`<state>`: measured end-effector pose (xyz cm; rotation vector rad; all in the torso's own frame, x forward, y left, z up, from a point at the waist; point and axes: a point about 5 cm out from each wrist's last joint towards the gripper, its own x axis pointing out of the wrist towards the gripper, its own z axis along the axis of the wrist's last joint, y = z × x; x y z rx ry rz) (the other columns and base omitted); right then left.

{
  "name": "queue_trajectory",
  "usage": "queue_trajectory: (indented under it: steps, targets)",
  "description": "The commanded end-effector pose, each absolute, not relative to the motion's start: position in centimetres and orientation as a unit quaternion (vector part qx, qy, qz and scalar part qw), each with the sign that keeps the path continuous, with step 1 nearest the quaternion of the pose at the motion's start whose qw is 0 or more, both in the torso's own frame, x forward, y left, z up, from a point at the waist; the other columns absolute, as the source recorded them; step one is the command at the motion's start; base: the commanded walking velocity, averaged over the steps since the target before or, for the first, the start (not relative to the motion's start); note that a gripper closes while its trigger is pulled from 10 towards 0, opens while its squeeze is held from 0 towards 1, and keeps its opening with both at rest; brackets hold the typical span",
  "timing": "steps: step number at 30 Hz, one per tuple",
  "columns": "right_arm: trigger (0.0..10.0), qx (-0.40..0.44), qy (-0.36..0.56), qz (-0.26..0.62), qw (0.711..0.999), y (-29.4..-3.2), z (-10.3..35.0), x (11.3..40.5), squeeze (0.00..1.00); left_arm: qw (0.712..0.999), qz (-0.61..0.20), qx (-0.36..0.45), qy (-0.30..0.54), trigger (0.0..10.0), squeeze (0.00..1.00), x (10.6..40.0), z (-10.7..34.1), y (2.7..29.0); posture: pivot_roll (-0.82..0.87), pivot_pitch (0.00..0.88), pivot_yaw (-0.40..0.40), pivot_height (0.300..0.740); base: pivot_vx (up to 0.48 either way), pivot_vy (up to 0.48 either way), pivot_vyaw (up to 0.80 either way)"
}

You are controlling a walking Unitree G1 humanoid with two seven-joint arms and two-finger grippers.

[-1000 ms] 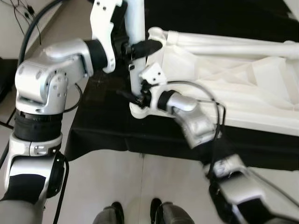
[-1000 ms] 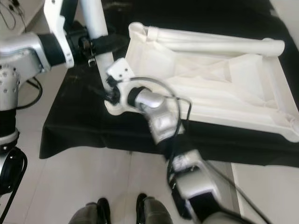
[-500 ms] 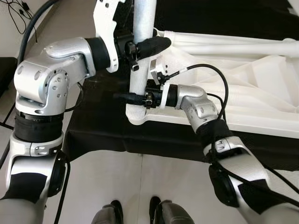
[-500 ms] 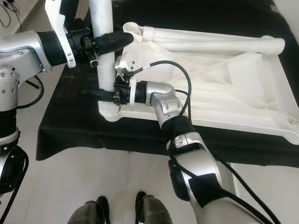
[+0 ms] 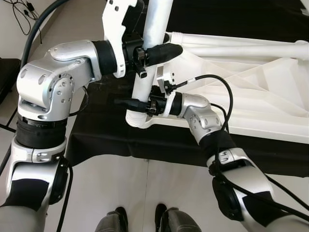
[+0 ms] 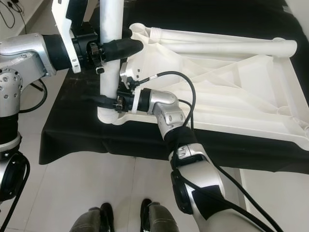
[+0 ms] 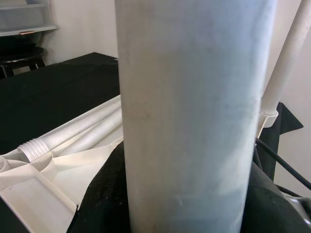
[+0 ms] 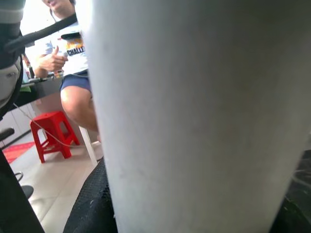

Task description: Building children table

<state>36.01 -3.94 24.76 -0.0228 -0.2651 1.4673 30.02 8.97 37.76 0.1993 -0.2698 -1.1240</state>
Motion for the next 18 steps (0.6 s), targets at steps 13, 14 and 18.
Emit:
queue_trajectory:
  steps: [13, 14, 18]
  targets:
    - [0.0, -0.032, -0.175, 0.633, 0.753, -1.9, 26.8, 35.9, 0.0, 0.831, -0.525, 0.038, -0.18, 10.0, 1.0, 30.0, 40.0, 9.5, -0.16, 0.201, -0.034, 0.74, 0.0, 0.0, 0.0]
    - [0.0, -0.028, -0.177, 0.623, 0.761, -2.1, 27.1, 36.1, 0.0, 0.836, -0.514, 0.035, -0.19, 10.0, 1.0, 29.8, 40.3, 10.3, -0.16, 0.198, -0.038, 0.74, 0.0, 0.0, 0.0]
    - [0.0, -0.022, -0.18, 0.602, 0.777, -2.6, 27.4, 36.6, 0.0, 0.846, -0.49, 0.032, -0.21, 10.0, 1.0, 29.5, 41.2, 11.8, -0.16, 0.194, -0.045, 0.74, 0.0, 0.0, 0.0]
